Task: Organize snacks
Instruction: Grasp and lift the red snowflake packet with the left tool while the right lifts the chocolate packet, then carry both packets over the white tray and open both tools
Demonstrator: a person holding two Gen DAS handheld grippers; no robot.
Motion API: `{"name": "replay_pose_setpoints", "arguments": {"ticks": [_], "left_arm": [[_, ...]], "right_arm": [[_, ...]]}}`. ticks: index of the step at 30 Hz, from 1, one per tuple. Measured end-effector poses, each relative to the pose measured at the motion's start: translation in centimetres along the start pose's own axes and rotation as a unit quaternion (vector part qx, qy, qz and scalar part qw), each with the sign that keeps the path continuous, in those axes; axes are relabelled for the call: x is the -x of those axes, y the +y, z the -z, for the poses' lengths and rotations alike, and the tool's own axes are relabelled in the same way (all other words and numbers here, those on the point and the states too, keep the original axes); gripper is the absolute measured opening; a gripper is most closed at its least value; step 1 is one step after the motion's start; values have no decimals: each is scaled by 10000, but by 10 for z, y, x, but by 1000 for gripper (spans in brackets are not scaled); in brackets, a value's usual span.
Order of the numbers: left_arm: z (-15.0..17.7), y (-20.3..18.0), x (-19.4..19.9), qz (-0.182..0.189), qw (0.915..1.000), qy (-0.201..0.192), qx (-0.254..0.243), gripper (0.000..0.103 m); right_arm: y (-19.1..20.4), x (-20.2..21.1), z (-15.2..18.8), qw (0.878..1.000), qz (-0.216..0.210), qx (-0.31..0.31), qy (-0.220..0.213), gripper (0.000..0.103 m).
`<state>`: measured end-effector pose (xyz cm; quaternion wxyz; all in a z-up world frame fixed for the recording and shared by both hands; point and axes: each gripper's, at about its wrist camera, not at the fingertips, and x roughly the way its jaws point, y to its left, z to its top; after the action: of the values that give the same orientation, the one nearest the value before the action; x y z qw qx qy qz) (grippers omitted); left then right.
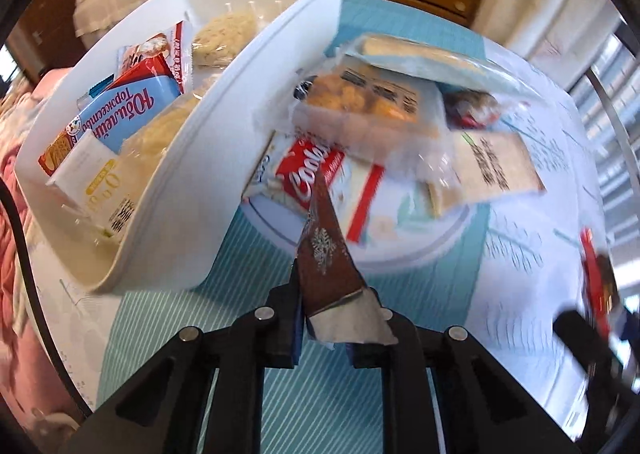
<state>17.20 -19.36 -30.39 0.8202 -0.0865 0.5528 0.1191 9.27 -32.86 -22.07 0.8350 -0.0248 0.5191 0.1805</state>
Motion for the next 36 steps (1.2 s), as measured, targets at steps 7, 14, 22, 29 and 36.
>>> {"name": "replay_pose_setpoints", "arguments": {"ticks": [7,14,22,29,36], "left_arm": [[9,1,48,364,9968,-302,-642,13],[-2,12,106,619,9904,-785,-954,13],[-24,37,157,816,9836,-1229,-1042,13],[-45,73,184,889,9795,-1539,-947,13],[-70,115,200,916,9763,-1731,-917,13]], "right_arm": [[-3,13,-4,9987,-97,-448,-220,48],[-2,29,-12,9951,-264,-886,-350,48],[13,46,-29,9883,-610,-1297,-525,48],[41,58,-48,9814,-969,-1514,-668,48],[74,61,-70,9730,-1273,-1759,-783,48]]}}
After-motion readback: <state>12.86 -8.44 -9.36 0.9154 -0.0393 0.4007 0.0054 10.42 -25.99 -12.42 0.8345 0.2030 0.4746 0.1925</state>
